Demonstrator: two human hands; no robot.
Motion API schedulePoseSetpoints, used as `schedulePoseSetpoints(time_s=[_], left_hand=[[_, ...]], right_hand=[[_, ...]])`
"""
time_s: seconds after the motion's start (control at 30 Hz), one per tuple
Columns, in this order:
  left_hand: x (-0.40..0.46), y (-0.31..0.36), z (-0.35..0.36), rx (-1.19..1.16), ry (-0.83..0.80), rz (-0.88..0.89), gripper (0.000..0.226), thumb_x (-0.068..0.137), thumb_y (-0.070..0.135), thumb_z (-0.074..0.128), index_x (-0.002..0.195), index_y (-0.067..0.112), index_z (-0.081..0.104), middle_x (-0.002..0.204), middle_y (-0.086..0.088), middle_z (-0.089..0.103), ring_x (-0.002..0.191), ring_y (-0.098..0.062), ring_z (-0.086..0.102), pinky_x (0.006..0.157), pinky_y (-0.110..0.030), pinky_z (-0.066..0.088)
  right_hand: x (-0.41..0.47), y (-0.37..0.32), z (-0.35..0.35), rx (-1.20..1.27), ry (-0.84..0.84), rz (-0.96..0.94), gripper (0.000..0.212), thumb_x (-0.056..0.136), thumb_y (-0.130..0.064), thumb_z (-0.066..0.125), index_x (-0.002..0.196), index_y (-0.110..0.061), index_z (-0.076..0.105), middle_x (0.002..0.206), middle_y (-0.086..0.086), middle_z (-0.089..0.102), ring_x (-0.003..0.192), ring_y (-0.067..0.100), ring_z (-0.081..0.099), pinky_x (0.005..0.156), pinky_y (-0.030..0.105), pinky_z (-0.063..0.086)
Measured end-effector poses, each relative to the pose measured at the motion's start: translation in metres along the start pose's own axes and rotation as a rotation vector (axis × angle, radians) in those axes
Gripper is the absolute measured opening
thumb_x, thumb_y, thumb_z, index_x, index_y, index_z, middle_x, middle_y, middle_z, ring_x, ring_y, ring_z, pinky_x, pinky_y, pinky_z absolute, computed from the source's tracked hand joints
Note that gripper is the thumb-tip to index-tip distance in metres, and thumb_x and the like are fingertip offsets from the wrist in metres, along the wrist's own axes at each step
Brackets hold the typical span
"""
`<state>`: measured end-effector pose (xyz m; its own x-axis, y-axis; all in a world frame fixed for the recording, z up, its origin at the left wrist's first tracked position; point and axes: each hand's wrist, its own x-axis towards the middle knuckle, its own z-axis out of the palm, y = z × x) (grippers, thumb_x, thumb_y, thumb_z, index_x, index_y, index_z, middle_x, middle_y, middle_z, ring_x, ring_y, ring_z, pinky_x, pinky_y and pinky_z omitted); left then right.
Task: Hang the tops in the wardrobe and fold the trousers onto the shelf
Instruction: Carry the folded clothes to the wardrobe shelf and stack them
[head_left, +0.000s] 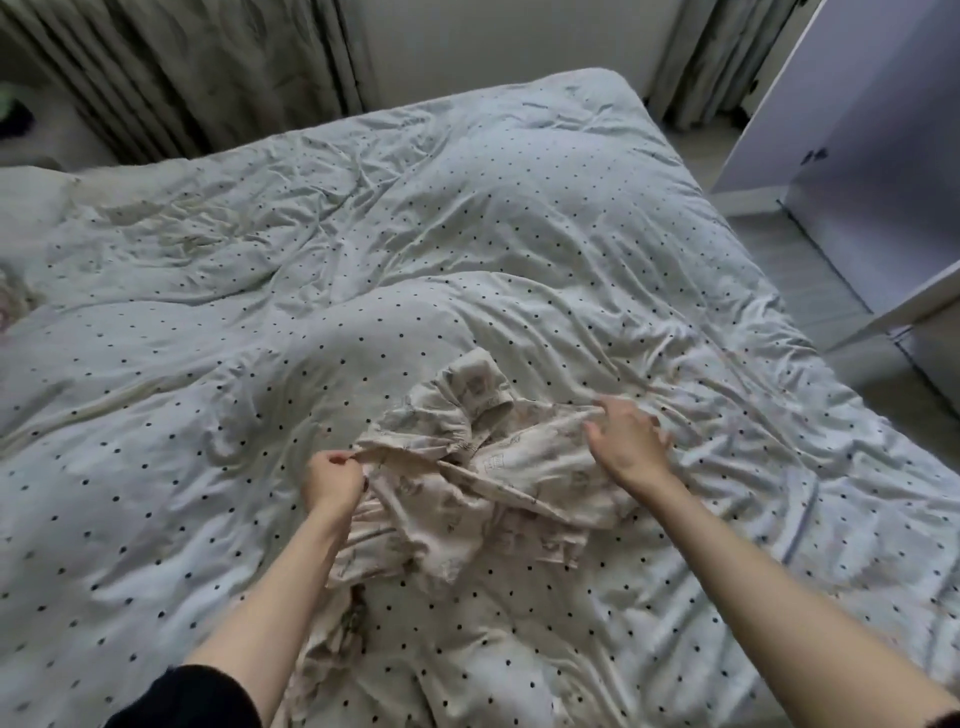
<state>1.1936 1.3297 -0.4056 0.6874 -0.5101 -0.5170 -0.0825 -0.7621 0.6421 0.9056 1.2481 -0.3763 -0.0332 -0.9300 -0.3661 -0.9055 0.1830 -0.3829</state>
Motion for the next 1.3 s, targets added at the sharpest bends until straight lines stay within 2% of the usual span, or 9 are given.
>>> schedulePoseSetpoints(time_s=[0.1, 0.3, 0.47, 0.57, 0.73, 0.87, 1.07, 1.2, 1.3], left_hand=[[-0.006, -0.012, -0.001, 0.228, 0.025, 0.199, 0.039, 0.089, 0.005, 0.046, 0.127, 0.012, 0.044, 0.118, -0.008, 0.052, 0.104, -0.025, 0.051, 0.082, -0.033, 0.040], [-0.027, -0.010, 0.032, 0.594, -0.065, 0.941, 0.039, 0.084, -0.003, 0.056, 0.121, 0.011, 0.059, 0.127, -0.005, 0.056, 0.121, -0.023, 0.048, 0.101, -0.036, 0.036], [-0.012, -0.005, 0.075, 0.802, -0.169, 0.914, 0.049, 0.093, 0.019, 0.049, 0.141, 0.025, 0.036, 0.147, 0.005, 0.035, 0.135, -0.015, 0.029, 0.106, -0.037, 0.019], [-0.002, -0.002, 0.081, 0.872, -0.112, 0.779, 0.053, 0.091, 0.036, 0.054, 0.140, 0.028, 0.035, 0.137, 0.003, 0.042, 0.125, -0.017, 0.039, 0.103, -0.041, 0.020], [0.007, 0.039, 0.067, 0.600, 0.013, 0.814, 0.022, 0.093, 0.017, 0.052, 0.110, 0.015, 0.066, 0.108, -0.004, 0.062, 0.098, -0.021, 0.053, 0.078, -0.030, 0.016], [-0.001, 0.110, 0.045, 0.256, 0.008, 0.740, 0.010, 0.092, 0.014, 0.052, 0.094, 0.015, 0.062, 0.088, 0.002, 0.060, 0.087, -0.021, 0.057, 0.086, -0.035, 0.033], [-0.045, 0.217, 0.021, 0.025, -0.113, 0.919, 0.011, 0.095, 0.009, 0.049, 0.095, 0.013, 0.059, 0.082, 0.002, 0.059, 0.074, -0.010, 0.055, 0.066, -0.020, 0.044], [-0.093, 0.268, 0.020, -0.116, -0.116, 1.059, 0.011, 0.095, 0.010, 0.050, 0.099, 0.009, 0.060, 0.082, -0.001, 0.060, 0.069, -0.008, 0.054, 0.060, -0.013, 0.041], [-0.123, 0.280, 0.023, -0.136, -0.155, 1.124, 0.008, 0.094, 0.009, 0.052, 0.096, 0.013, 0.059, 0.076, 0.003, 0.058, 0.064, -0.005, 0.053, 0.051, -0.006, 0.039]], right_hand=[[0.009, -0.026, 0.043, 0.009, -0.142, -0.075, 0.044, 0.095, -0.027, 0.047, 0.138, -0.020, 0.044, 0.143, 0.004, 0.045, 0.132, 0.024, 0.039, 0.109, 0.050, 0.029], [0.049, -0.060, 0.086, 0.203, -0.201, -0.028, 0.052, 0.089, -0.020, 0.058, 0.138, -0.018, 0.039, 0.135, 0.006, 0.053, 0.121, 0.027, 0.051, 0.103, 0.051, 0.039], [0.071, -0.066, 0.095, 0.425, -0.139, 0.091, 0.025, 0.084, -0.015, 0.057, 0.106, -0.020, 0.068, 0.100, 0.005, 0.071, 0.095, 0.025, 0.064, 0.079, 0.036, 0.050], [0.075, -0.068, 0.082, 0.618, -0.157, 0.047, 0.015, 0.083, -0.013, 0.058, 0.089, -0.019, 0.070, 0.086, 0.000, 0.070, 0.083, 0.018, 0.062, 0.074, 0.033, 0.047], [0.078, -0.076, 0.031, 0.746, -0.126, -0.054, 0.015, 0.084, -0.012, 0.059, 0.070, -0.014, 0.053, 0.068, -0.002, 0.051, 0.065, 0.011, 0.043, 0.057, 0.024, 0.033], [0.084, -0.071, -0.033, 0.747, -0.036, -0.052, 0.017, 0.084, -0.006, 0.060, 0.074, -0.016, 0.051, 0.072, 0.002, 0.052, 0.067, 0.015, 0.048, 0.059, 0.026, 0.036], [0.072, -0.047, -0.132, 0.348, 0.198, -0.105, 0.013, 0.084, -0.014, 0.058, 0.086, -0.024, 0.065, 0.092, 0.006, 0.068, 0.091, 0.027, 0.062, 0.074, 0.032, 0.043], [0.033, -0.002, -0.189, 0.307, 0.428, 0.065, 0.025, 0.084, -0.012, 0.052, 0.097, -0.021, 0.071, 0.108, 0.014, 0.067, 0.104, 0.036, 0.058, 0.084, 0.035, 0.044], [0.000, 0.035, -0.210, 0.337, 0.484, 0.185, 0.018, 0.084, -0.015, 0.052, 0.085, -0.021, 0.069, 0.102, 0.015, 0.068, 0.099, 0.037, 0.058, 0.078, 0.032, 0.044]])
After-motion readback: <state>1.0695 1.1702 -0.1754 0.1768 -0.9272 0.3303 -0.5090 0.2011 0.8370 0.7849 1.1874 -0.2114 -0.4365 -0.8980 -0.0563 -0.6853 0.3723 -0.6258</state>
